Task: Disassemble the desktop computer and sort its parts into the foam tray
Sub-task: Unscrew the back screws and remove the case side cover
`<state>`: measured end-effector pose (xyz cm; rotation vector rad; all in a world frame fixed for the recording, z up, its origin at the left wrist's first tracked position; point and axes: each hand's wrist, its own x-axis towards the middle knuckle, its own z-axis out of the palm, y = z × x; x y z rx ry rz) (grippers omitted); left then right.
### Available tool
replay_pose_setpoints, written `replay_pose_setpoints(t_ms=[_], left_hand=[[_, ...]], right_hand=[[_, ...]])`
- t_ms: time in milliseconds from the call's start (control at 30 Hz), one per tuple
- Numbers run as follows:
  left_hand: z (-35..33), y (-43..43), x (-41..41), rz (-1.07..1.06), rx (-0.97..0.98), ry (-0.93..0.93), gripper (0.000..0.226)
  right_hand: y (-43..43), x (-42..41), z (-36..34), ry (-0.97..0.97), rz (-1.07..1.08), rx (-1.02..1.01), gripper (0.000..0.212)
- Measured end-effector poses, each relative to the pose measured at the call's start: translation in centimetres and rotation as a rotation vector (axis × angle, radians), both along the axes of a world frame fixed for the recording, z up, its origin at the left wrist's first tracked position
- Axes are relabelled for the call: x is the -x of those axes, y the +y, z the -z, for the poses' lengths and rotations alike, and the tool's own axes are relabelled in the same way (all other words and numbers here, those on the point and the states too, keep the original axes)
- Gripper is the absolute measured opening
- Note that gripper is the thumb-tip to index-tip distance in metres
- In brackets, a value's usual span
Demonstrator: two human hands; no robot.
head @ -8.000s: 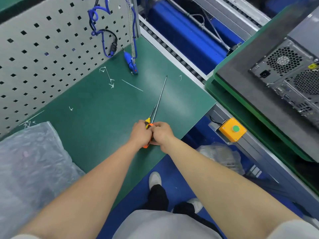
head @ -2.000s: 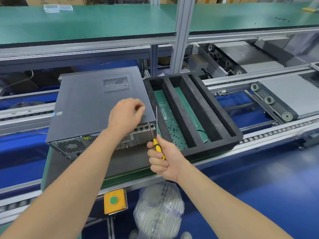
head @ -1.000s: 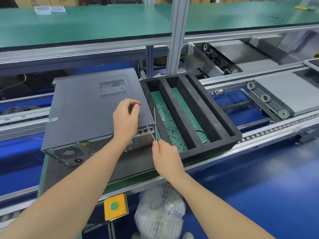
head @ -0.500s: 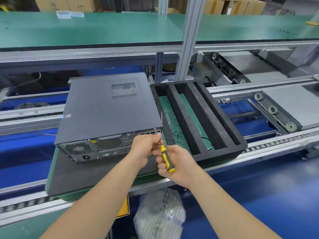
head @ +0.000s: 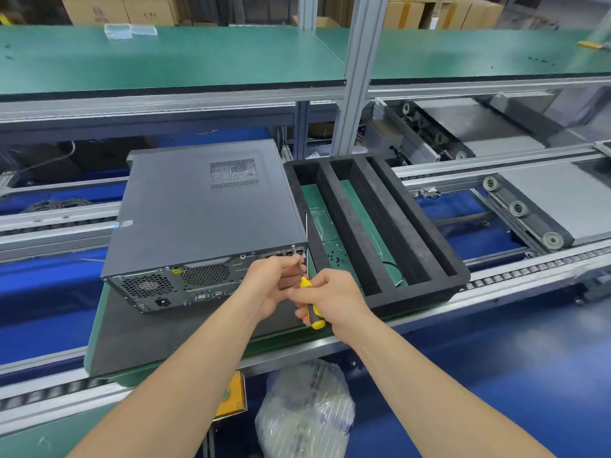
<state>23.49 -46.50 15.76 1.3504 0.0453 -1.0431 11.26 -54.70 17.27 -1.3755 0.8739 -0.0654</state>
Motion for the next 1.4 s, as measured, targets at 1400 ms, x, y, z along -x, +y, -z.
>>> replay_pose_setpoints(t_ms=[1400], left_hand=[[-0.5,-0.9,0.3,-0.092,-0.049,-0.059,0.031]], right_hand=[[-0.1,1.4,0.0,0.130,-0.113,0.750,0.020]])
